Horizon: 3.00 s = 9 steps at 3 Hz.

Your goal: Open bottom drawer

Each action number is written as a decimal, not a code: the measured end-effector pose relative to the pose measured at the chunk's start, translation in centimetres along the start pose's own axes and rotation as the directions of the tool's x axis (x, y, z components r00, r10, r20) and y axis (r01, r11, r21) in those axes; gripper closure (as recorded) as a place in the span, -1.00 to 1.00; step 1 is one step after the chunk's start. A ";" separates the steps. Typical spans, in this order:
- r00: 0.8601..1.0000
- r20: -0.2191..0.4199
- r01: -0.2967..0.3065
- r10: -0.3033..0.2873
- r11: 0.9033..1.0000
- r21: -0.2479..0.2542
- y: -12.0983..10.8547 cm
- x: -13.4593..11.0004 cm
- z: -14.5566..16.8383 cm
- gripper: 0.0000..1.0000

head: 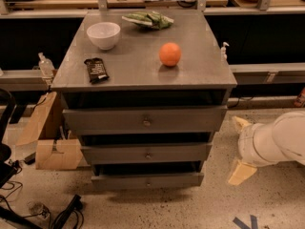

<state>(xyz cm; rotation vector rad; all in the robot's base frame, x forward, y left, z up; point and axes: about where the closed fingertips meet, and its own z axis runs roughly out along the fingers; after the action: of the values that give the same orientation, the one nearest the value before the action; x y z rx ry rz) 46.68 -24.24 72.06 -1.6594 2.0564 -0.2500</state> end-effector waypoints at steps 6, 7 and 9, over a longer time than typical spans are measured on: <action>0.996 0.083 0.025 -0.022 0.999 -0.039 9.7 5.2 26.3 -1.00; 0.997 0.080 0.028 -0.025 0.999 -0.040 9.7 5.3 26.5 -1.00; 0.990 0.094 0.116 -0.106 0.988 -0.103 12.1 3.7 31.3 -1.00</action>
Offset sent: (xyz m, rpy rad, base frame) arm 0.0229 0.0163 -0.1186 0.0405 0.0353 0.0022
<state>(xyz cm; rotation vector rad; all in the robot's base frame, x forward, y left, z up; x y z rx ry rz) 50.44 -19.93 38.77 -1.8196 1.9463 -0.1015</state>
